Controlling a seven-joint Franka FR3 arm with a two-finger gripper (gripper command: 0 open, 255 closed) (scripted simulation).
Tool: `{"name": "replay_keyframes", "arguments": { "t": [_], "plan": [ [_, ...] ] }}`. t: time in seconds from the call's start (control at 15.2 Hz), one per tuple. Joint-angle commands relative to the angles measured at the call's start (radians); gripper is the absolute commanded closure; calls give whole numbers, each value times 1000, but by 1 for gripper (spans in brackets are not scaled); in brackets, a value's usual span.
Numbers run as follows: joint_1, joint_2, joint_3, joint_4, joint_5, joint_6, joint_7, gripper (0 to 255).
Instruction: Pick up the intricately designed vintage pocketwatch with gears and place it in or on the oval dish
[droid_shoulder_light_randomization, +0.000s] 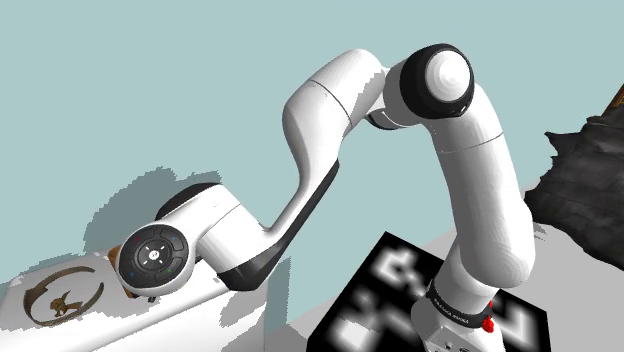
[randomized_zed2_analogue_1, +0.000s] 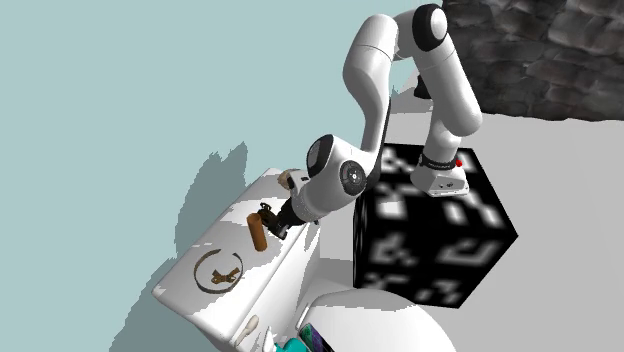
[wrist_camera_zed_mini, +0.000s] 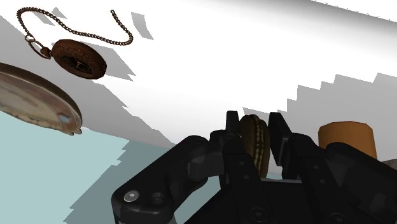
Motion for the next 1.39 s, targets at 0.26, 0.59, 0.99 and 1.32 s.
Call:
{"name": "replay_keyframes", "arguments": {
  "t": [0.26, 0.59, 0.99, 1.32],
  "plan": [
    [-16, -27, 20, -1, 30, -5, -26, 255],
    [-43, -72, 54, 1, 81, -14, -70, 255],
    [-75, -122, 94, 10, 143, -28, -125, 255],
    [-101, -162, 126, 22, 193, -41, -172, 255]
  ]
}}
